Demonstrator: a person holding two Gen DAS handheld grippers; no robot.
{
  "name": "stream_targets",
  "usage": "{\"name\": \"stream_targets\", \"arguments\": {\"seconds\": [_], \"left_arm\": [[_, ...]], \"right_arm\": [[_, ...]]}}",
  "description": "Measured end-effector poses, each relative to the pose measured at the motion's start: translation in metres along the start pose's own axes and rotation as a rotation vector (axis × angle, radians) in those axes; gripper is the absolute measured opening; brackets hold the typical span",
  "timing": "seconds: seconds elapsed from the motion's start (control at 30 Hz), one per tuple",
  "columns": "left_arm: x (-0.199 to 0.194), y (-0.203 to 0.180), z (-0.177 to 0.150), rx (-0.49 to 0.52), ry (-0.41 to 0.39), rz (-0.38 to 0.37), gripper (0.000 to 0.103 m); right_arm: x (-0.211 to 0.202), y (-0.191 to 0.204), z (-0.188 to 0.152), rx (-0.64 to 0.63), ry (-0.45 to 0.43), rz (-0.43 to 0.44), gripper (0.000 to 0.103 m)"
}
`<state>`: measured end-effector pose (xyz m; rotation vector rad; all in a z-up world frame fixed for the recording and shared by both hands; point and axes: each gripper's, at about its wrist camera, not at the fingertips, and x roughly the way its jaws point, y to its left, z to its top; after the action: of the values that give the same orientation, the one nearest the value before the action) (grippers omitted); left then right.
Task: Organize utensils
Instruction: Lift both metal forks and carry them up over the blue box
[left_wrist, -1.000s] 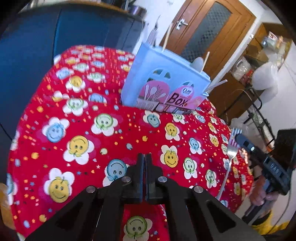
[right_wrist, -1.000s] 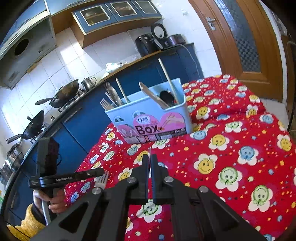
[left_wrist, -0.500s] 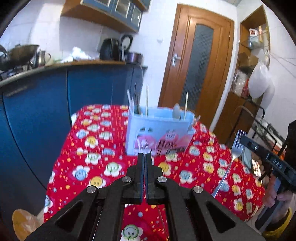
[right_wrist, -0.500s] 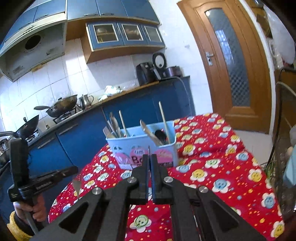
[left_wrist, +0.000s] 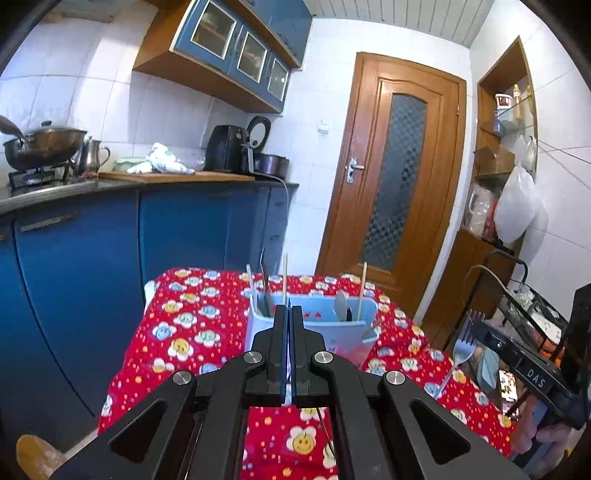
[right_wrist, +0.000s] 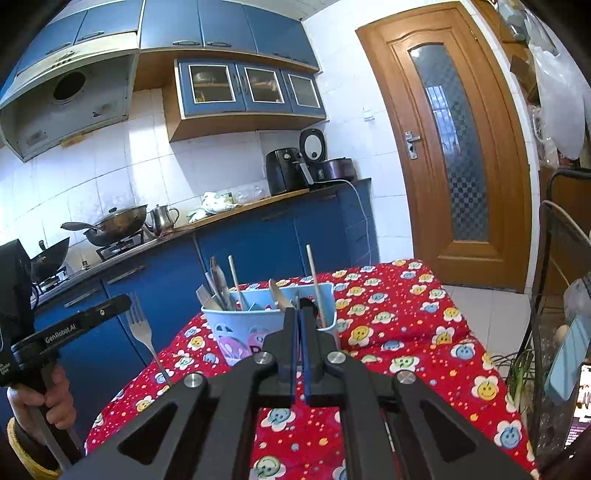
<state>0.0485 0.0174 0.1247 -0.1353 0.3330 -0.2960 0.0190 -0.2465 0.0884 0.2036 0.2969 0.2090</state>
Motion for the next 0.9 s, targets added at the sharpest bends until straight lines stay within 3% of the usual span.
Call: {"name": "stream_targets", "arguments": {"seconds": [0.9], "left_arm": [[0.044, -0.016, 0.086, 0.020, -0.166, 0.120, 0.000]], "right_arm": [[0.027, 0.002, 0.076, -0.109, -0.135, -0.078, 0.003]]}}
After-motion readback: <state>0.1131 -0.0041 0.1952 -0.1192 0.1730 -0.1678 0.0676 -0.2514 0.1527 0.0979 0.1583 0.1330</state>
